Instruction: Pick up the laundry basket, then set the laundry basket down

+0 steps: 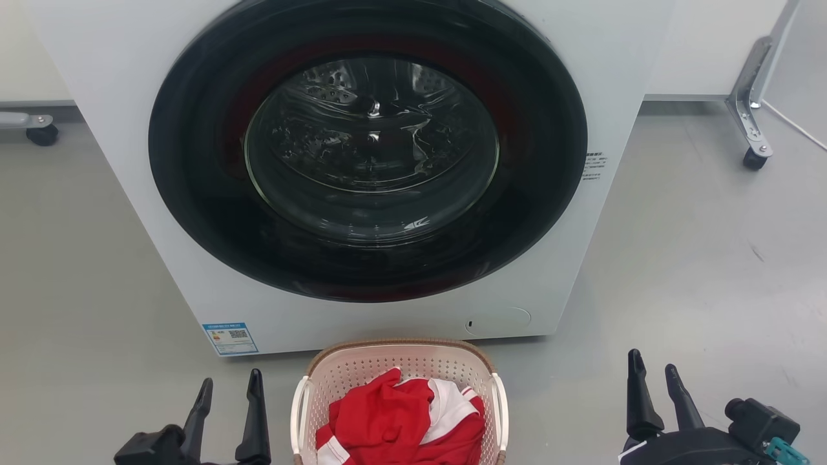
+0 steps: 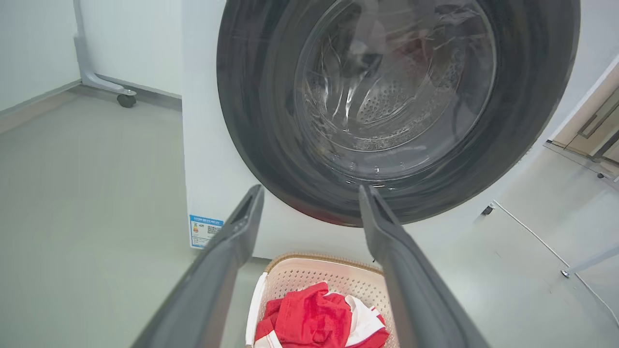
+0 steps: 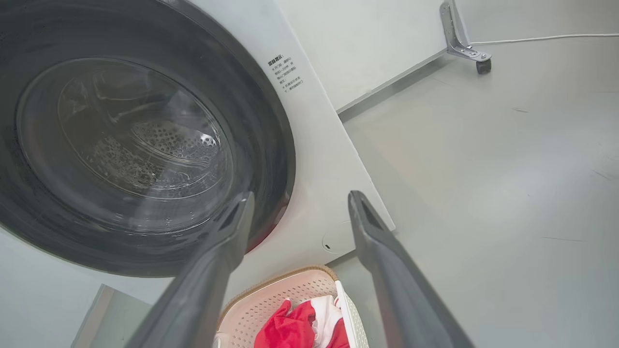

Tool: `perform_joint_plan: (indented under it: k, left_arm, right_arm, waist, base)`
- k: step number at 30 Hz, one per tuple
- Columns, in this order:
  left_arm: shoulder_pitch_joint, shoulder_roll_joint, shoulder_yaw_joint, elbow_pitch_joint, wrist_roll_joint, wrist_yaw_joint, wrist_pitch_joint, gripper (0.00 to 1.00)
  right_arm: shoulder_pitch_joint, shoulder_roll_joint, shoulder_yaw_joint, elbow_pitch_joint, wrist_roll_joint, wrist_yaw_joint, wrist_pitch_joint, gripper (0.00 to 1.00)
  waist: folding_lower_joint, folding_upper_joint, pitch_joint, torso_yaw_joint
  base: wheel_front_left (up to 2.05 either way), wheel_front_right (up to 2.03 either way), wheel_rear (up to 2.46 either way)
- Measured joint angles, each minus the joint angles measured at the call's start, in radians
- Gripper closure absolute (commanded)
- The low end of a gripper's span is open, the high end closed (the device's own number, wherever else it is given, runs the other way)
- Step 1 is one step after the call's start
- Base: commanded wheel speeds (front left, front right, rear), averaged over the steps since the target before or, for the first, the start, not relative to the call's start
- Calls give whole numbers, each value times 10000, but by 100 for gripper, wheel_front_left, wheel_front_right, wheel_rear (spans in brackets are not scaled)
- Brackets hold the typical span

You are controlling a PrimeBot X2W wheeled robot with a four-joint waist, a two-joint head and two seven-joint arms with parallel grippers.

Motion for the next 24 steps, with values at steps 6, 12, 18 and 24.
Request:
perform_joint_plan:
  k: [6,12,18,24]
  left_arm:
    - [43,13,-165,-173,911,134,-257,0]
    - [188,21,-313,-349,1904,278,-483,0]
    - [193,31,-408,-535,2775,451,-694,0]
    - [244,38,-552,-700,3708,575,-920,0]
  right_arm:
    - [84,-8,203,-90,-813,-140,-221,0]
    - [90,-13,370,-196,-1634,-265,-431,0]
    - [91,-21,525,-347,-2500,-437,-663,0]
    - [91,-29,646,-466,-3300,-589,-878,0]
  waist:
    - [0,0,-28,9]
    - [0,0,-33,20]
    - [0,0,-25,29]
    - [0,0,-14,24]
  base:
    - [0,0,0]
    - [0,0,0]
    - [0,0,0]
    - [0,0,0]
